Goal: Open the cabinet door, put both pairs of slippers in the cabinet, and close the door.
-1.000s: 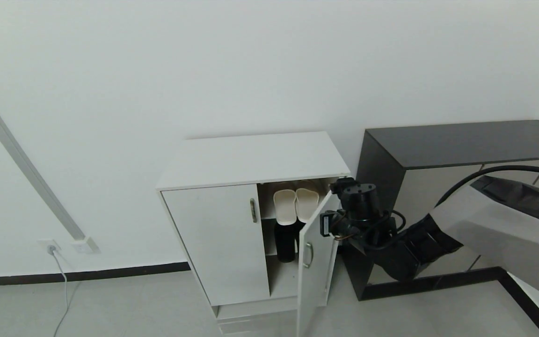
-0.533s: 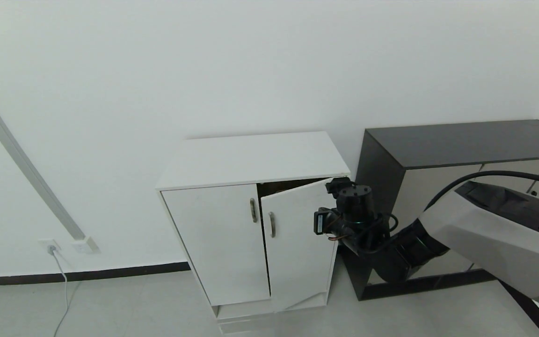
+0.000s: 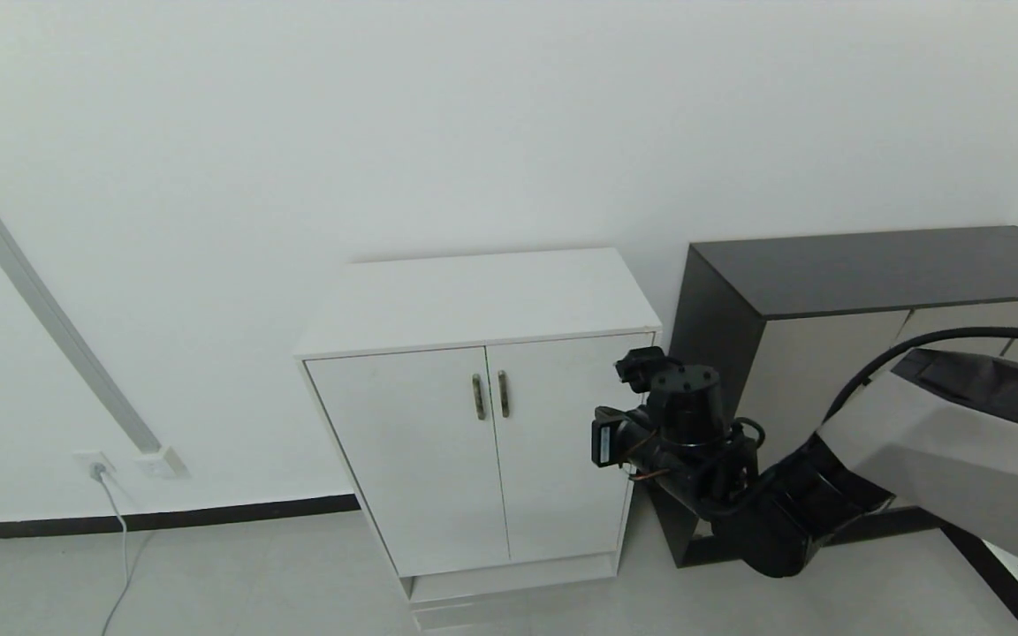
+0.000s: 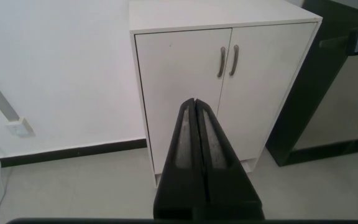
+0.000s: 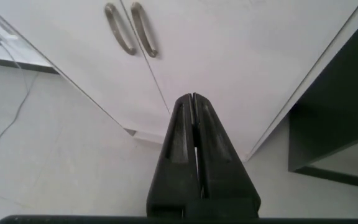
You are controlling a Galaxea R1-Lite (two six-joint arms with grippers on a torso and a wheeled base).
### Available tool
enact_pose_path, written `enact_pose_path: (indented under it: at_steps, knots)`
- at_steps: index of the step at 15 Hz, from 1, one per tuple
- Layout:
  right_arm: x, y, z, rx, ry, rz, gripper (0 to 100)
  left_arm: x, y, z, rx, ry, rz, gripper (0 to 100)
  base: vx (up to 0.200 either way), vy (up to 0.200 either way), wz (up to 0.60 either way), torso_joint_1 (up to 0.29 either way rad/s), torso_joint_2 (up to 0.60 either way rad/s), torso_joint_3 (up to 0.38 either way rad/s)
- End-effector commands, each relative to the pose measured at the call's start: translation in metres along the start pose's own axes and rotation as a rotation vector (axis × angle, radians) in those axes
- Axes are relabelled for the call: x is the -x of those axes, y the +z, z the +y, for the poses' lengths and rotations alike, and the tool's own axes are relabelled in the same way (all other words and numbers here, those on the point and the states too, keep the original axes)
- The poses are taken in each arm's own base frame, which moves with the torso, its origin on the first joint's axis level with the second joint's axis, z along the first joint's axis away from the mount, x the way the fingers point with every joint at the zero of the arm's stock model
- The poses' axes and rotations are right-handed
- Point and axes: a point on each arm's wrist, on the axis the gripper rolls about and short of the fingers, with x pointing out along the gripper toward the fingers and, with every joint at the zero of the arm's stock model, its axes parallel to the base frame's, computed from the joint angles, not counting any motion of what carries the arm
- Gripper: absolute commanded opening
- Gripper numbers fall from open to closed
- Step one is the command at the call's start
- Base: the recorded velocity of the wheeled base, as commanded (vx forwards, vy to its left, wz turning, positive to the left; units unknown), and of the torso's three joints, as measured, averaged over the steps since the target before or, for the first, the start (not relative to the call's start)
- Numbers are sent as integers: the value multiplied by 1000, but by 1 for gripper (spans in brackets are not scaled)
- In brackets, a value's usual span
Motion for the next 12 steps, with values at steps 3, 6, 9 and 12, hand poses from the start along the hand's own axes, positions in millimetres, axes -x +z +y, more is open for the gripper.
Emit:
enact_pose_path:
  at_steps: [3,6,9,12]
  knots:
    - [12,0,1,1,9,-1,0,0,0,0,0,0,0,0,0,0,0,0,0,0]
    - [21,7,-2,-2,6,-17,0,0,0,0,0,0,0,0,0,0,0,0,0,0]
    - [38,18,-10,-8,-14,-32,0,0,0,0,0,0,0,0,0,0,0,0,0,0]
    - [55,13,-14,-6,-17,-18,0,0,0,0,0,0,0,0,0,0,0,0,0,0]
